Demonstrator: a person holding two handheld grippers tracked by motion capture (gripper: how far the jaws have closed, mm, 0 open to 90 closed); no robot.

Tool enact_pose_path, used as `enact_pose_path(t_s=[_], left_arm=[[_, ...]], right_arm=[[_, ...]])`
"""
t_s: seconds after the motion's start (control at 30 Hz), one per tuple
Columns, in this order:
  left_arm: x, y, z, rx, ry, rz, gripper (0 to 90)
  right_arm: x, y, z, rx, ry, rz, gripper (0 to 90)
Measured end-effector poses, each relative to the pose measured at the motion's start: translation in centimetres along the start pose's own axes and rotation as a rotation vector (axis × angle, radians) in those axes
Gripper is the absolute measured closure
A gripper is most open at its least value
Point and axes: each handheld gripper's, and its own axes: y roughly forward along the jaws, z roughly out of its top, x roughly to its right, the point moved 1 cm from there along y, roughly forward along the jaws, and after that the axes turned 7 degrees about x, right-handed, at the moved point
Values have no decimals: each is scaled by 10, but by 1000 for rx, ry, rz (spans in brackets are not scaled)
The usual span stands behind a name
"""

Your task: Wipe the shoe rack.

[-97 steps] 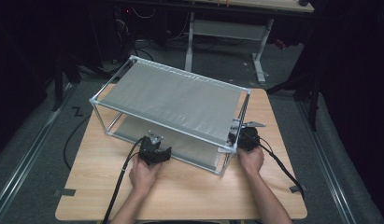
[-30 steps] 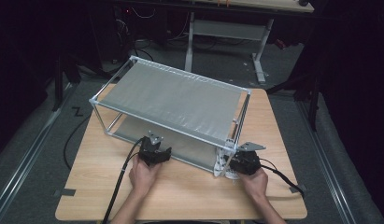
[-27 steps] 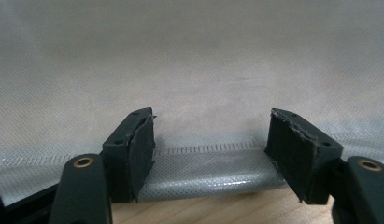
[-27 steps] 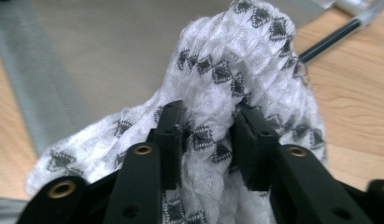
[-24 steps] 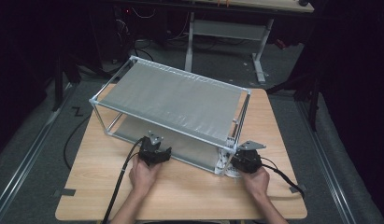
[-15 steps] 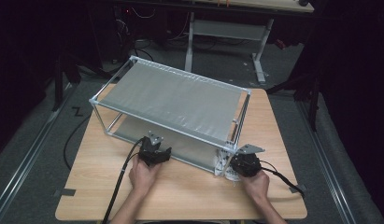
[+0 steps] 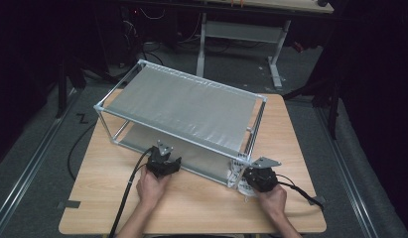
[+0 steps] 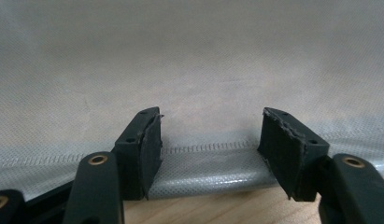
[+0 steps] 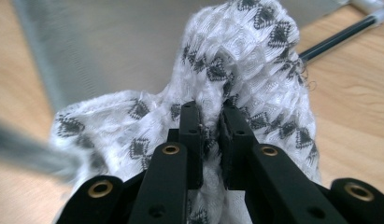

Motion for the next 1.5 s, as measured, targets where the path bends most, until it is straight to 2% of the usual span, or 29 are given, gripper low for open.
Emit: enact_pose_path(t_s=[0.1, 0.4, 0.47, 0.57, 0.7, 0.87, 1.0, 1.1, 1.13, 1.2, 1.27, 1.5], left_arm=[[0, 0, 0, 1, -1, -4, 396], [1, -4, -3, 4, 3, -9, 409], [1, -5, -3, 2, 5, -12, 411], [2, -6, -4, 4, 8, -15, 415], [3, -9, -6, 5, 11, -22, 422], [3, -10, -7, 4, 14, -24, 428], [4, -10, -7, 6, 11, -24, 428], [3, -10, -7, 5, 13, -24, 429], [3, -10, -7, 4, 13, -24, 428], [3, -10, -7, 4, 13, -25, 429], [3, -10, -7, 4, 14, -25, 429], [3, -10, -7, 4, 13, -26, 429]], right_arm=[[10, 5, 5, -1, 8, -26, 817], [53, 29, 24, 1, 134, -92, 820], [60, 32, 29, 0, 149, -106, 821], [74, 37, 34, 3, 200, -122, 821], [89, 44, 37, -17, 227, -154, 821], [93, 50, 45, -29, 226, -165, 822], [101, 53, 48, -26, 272, -181, 823], [108, 47, 52, -9, 299, -188, 824], [109, 45, 54, -11, 298, -196, 824], [111, 43, 60, -19, 259, -220, 825], [113, 41, 68, -4, 267, -217, 825], [112, 29, 92, 50, 242, -226, 825]])
